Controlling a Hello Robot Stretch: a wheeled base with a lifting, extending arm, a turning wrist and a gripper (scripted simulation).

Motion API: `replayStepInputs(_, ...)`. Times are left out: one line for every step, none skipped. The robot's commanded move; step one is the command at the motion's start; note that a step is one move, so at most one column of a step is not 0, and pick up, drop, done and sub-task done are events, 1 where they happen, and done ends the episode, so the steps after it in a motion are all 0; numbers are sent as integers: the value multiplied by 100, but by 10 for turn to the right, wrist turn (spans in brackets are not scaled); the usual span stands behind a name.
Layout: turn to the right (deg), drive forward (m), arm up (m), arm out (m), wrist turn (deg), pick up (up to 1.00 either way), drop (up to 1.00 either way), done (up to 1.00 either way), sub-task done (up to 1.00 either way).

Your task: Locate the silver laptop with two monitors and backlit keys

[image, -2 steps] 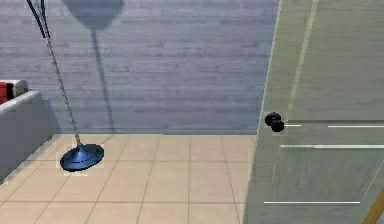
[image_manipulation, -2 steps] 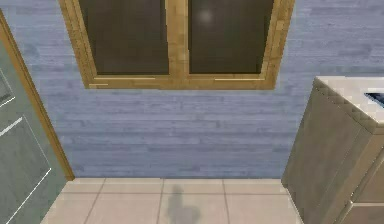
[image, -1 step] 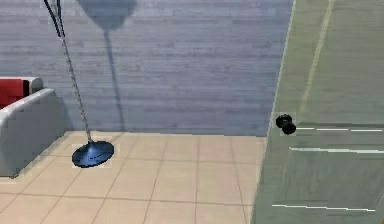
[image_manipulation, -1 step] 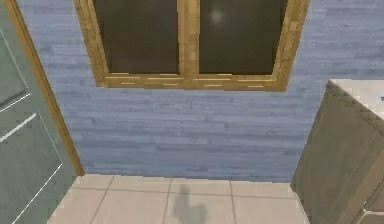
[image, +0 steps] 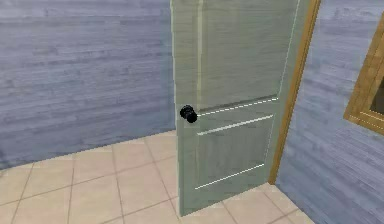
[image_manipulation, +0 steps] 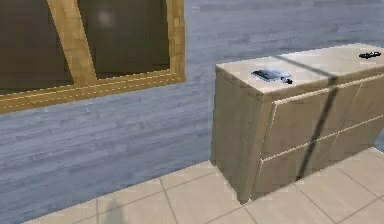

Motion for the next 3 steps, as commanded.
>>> replayStepInputs(0, 30, 0, 0, 0, 0, 0, 0, 0)
replayStepInputs(-450, 0, 0, 0, 0, 0, 0, 0, 0)
replayStepInputs(-120, 0, 0, 0, 0, 0, 0, 0, 0)
